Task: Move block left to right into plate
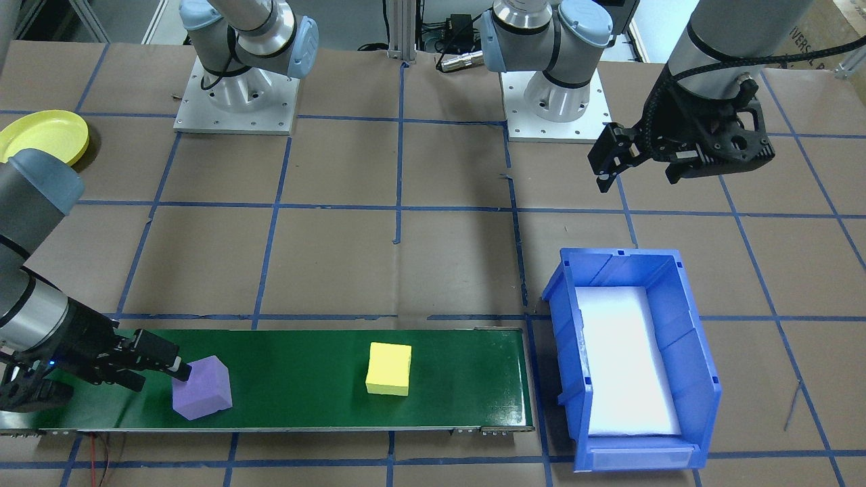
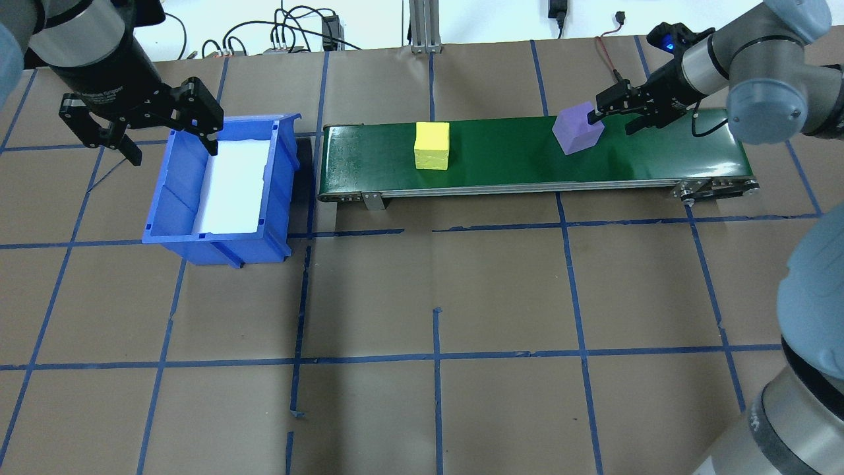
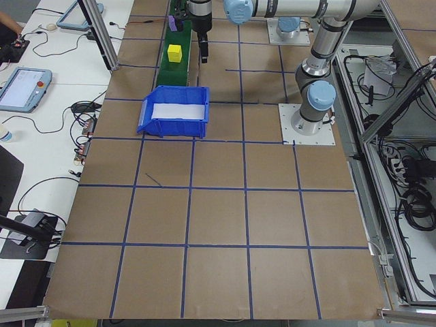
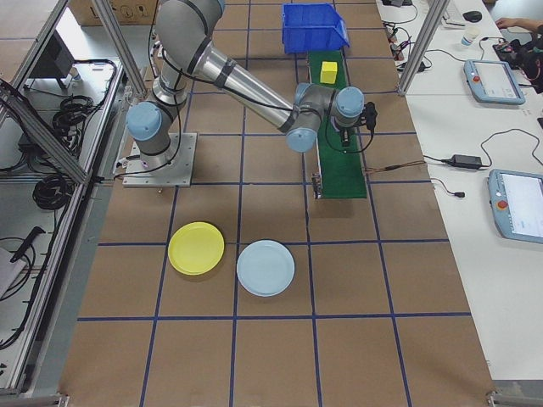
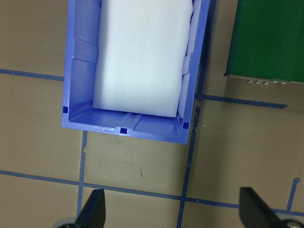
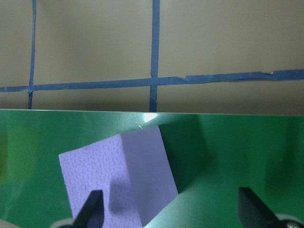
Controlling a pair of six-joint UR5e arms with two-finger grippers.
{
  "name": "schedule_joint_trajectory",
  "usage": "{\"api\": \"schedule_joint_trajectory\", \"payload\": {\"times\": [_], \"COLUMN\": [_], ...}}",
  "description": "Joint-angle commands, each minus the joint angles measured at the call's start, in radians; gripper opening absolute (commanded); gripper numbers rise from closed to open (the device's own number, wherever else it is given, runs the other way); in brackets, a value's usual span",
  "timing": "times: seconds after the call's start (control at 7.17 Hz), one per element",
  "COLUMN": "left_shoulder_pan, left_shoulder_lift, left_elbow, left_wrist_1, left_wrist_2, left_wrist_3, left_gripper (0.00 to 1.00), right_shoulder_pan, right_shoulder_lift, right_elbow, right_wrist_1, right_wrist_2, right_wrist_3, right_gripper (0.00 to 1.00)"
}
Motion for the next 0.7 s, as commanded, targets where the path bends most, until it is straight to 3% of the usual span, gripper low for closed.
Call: {"api": "schedule_joint_trajectory", "payload": {"times": [0.0,0.56], "left_shoulder_pan": [0.001,-0.003], "left_shoulder_lift": [-0.001,-0.007], "left_elbow": [0.001,0.006], "left_wrist_1": [0.005,0.037], "left_wrist_2": [0.001,-0.002], "left_wrist_3": [0.0,-0.002], "left_gripper": [1.0,1.0], "right_shoulder_pan": [0.0,0.0], "right_shoulder_lift": [0.0,0.0], "right_elbow": [0.001,0.016], "right_wrist_1": [0.0,0.0], "right_wrist_2": [0.001,0.001], "right_wrist_3": [0.0,0.0], "right_gripper": [1.0,1.0]}}
